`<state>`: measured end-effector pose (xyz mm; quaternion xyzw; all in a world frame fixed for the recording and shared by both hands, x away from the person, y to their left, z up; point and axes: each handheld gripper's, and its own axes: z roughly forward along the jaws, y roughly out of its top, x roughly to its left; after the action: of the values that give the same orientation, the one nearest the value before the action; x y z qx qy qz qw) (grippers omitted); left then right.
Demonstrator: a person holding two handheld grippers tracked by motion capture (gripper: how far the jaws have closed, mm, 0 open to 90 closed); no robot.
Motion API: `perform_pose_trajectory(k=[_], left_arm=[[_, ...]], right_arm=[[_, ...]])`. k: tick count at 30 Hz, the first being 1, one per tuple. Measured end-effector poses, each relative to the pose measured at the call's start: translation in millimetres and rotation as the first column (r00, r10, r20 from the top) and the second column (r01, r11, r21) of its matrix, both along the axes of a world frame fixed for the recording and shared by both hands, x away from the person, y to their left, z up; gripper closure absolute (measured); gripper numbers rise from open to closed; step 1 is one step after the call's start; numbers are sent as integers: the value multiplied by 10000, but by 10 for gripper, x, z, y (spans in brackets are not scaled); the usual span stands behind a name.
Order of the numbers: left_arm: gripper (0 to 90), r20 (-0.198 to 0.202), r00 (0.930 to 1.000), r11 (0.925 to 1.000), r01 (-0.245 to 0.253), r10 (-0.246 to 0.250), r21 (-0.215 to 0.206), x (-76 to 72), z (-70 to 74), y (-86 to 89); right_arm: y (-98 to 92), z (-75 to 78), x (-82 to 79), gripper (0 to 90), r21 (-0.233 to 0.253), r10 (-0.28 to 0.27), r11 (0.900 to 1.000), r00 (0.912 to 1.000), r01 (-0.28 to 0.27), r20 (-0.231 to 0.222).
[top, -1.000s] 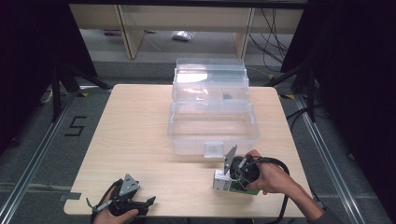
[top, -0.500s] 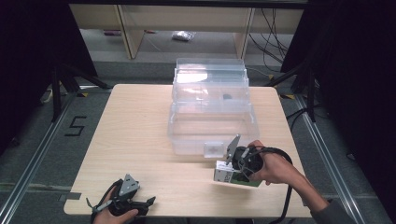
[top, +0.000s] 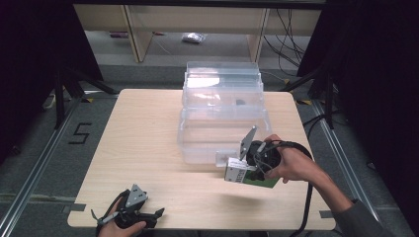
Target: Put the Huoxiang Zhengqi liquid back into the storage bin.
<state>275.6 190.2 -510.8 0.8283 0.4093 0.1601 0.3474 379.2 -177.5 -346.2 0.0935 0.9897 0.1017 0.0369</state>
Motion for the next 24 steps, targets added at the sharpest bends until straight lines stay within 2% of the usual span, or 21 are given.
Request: perform_pose_trajectory(k=[1,3,4,5,7,8,10,12,16,17,18,19,20,21,22,23,24], left_arm=[[156,9,10000,10000,1,-1,-4,1,0,0],[156,-3,10000,10000,3,-3,3,-2,-2,-3],[156,-3,10000,10000,3,-3,3,-2,-2,-3],[156,-18,10000,10000,7,-7,24,-1,-3,-1],[156,-2,10000,10000,-12,12,3,2,-2,-2],[156,-1,10000,10000,-7,7,19,2,-2,-4],[156,-63,10000,10000,-15,16,50,0,-5,-5],[156,-96,10000,10000,15,-15,68,3,0,0],[156,-21,10000,10000,1,-1,6,-3,-5,-2],[156,-28,10000,10000,-5,5,2,2,-4,-2],[156,-28,10000,10000,-5,5,2,2,-4,-2],[156,18,10000,10000,20,-20,-42,2,-12,-10],[156,18,10000,10000,20,-20,-42,2,-12,-10],[156,29,10000,10000,77,-77,-22,4,-14,-8],[156,28,10000,10000,59,-59,-26,4,-11,-9],[156,2,9999,9998,149,-149,89,5,-1,0],[156,15,9999,9999,138,-138,95,5,-2,0]], right_arm=[[2,21,0,651,112,-169,9998,9998,170,-136],[-5,78,17,650,103,-295,9995,9995,295,-71],[-5,78,17,650,103,-295,9995,9995,295,-71],[-7,92,43,650,240,-69,9997,9999,73,-132],[-21,158,93,650,109,-37,9999,10000,37,60],[-13,186,91,650,148,-306,9994,9995,305,41],[-17,274,145,650,-7,-171,9999,9997,171,158],[-7,289,159,650,127,-105,9999,9999,103,126],[-4,394,253,650,-63,-21,10000,9996,23,284],[1,427,291,650,98,-119,9999,9995,116,301],[9,440,288,650,187,-468,9987,9988,466,153],[9,455,324,650,135,-189,9997,9993,185,316],[9,455,324,650,135,-189,9997,9993,185,316],[12,470,363,650,27,149,9999,9989,-151,442],[24,475,355,650,216,-216,9995,9995,210,248],[21,488,395,650,78,-70,9999,9993,67,363],[34,497,410,650,142,-288,9995,9990,283,338]])
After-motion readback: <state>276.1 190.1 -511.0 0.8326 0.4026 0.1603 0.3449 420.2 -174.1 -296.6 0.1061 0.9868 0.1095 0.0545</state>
